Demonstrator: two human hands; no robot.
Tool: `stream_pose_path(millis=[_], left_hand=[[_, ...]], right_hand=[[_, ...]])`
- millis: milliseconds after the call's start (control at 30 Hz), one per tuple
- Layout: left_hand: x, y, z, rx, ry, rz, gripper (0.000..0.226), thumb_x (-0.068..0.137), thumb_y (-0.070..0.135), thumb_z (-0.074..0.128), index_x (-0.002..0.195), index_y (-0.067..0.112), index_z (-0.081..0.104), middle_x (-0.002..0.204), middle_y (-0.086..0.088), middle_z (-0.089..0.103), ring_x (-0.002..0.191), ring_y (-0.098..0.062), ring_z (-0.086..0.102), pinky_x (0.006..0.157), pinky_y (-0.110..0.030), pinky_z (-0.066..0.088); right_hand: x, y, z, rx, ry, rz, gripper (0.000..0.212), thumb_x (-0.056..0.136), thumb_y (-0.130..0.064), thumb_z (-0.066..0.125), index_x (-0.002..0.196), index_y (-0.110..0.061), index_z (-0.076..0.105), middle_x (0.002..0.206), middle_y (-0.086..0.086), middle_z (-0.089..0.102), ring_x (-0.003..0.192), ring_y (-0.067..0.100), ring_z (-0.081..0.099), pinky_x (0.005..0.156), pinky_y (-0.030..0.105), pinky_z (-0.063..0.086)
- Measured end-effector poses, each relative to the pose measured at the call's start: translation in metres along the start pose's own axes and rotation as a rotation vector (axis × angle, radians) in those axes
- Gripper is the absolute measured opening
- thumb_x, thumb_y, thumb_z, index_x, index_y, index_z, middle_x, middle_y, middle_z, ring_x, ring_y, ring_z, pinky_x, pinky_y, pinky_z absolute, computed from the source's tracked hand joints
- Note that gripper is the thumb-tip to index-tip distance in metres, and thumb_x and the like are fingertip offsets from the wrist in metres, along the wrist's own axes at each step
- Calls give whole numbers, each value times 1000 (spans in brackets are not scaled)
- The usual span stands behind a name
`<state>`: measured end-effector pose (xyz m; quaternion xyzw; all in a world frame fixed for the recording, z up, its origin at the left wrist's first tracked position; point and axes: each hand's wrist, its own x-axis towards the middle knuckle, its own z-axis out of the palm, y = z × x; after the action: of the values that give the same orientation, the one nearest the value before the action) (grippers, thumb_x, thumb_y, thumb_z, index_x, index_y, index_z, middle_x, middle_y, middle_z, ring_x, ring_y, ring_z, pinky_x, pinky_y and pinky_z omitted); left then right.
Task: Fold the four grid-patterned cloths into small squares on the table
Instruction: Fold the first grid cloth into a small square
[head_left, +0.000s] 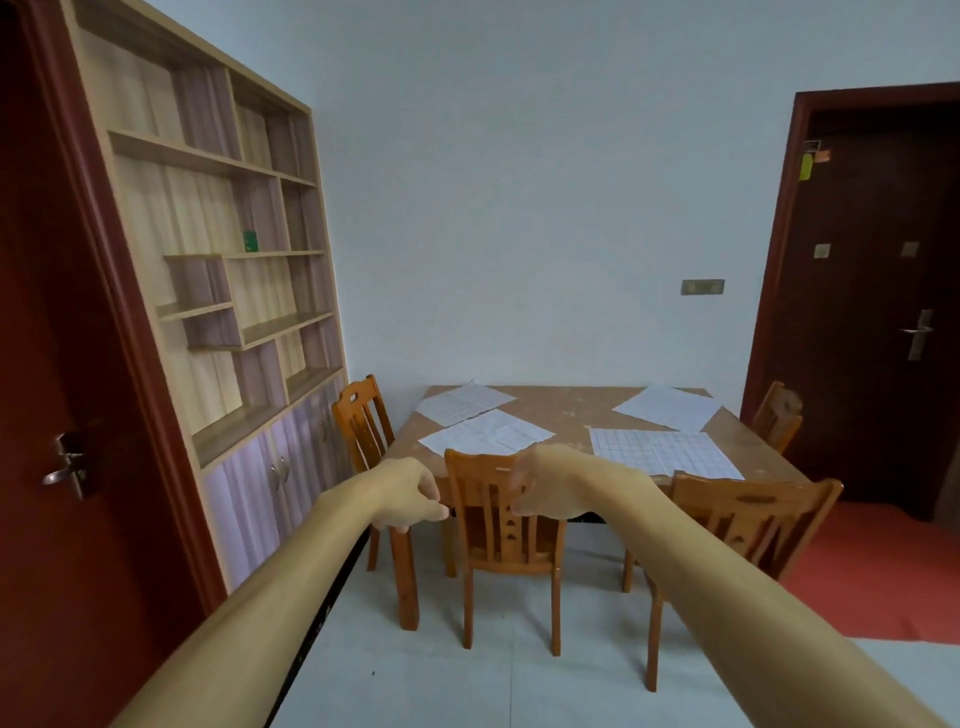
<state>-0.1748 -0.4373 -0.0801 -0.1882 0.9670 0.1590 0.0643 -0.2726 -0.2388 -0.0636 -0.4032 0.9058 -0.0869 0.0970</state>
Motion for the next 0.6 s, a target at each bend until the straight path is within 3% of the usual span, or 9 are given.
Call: stream_pose_path(millis=[133,300,600], left_hand=[[70,3,-12,12,-12,6,37,95,44,61,126,25,63,117,0,66,89,-11,70,83,-29,59],[157,10,-30,-6,-4,26,36,95,43,61,126,25,63,125,1,63,89,-8,69,79,-24,53],[291,-16,-35,-54,-68,26,34,93,46,63,123,30,65,117,6,65,86,-7,69,86,-30,55]], right_hand=[[67,30,-9,34,-10,14,33,93,-29,59,123,-18,66,125,5,65,113,26,62,94,37,52],[149,73,-28,44,-6,32,42,95,-29,59,136,-22,57,139,3,56,123,25,55,88,31,44],[277,120,-27,56,-47,71,44,93,-31,61,136,-25,55,141,4,54,123,25,55,100,36,48]])
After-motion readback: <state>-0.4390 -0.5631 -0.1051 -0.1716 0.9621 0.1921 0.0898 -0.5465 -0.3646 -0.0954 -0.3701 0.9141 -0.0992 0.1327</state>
